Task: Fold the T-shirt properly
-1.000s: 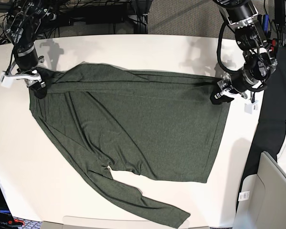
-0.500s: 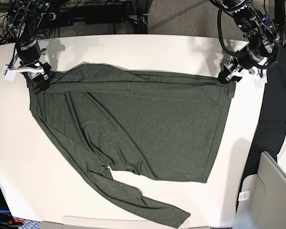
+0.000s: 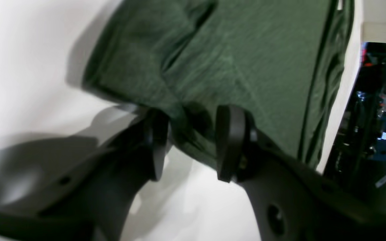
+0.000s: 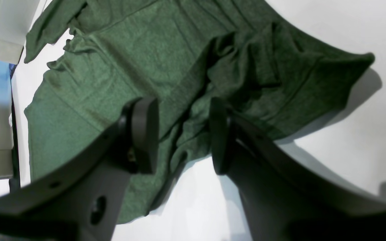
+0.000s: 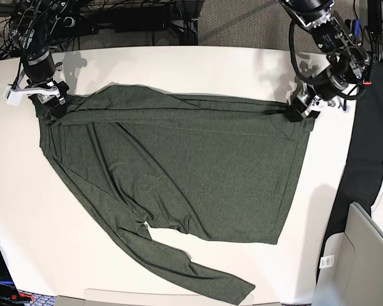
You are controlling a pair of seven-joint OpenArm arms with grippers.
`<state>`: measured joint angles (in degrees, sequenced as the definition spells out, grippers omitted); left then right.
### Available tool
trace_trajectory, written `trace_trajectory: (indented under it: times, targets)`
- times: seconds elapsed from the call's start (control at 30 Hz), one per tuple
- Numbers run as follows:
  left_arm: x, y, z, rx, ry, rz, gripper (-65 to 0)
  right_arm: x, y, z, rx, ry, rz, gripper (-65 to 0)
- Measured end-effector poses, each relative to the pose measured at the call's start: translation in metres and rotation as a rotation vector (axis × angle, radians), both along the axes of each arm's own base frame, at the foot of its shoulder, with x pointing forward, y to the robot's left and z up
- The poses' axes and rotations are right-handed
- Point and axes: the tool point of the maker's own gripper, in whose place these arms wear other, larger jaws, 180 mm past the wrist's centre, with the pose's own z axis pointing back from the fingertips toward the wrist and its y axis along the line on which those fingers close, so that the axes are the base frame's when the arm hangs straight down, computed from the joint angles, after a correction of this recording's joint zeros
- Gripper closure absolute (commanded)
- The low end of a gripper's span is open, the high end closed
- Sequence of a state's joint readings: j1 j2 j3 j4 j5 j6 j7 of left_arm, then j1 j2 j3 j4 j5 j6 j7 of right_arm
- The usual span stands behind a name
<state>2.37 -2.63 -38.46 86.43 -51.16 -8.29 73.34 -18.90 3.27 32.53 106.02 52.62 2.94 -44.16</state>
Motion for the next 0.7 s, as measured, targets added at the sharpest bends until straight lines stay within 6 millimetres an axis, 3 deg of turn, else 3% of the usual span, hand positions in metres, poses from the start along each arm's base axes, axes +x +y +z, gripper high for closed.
trace_trajectory:
  times: [0.37, 0.7]
  targets:
    - [0.007, 0.001, 0.002, 0.006, -0.018, 0.010, -22.8, -0.017, 0.004, -0.008, 0.043, 0.027, -0.001, -25.5]
    - [0.009, 0.000, -0.006, -0.008, 0.005, 0.015, 0.0, -0.032, 0.004, -0.017, 0.047, 0.067, -0.004, -25.6]
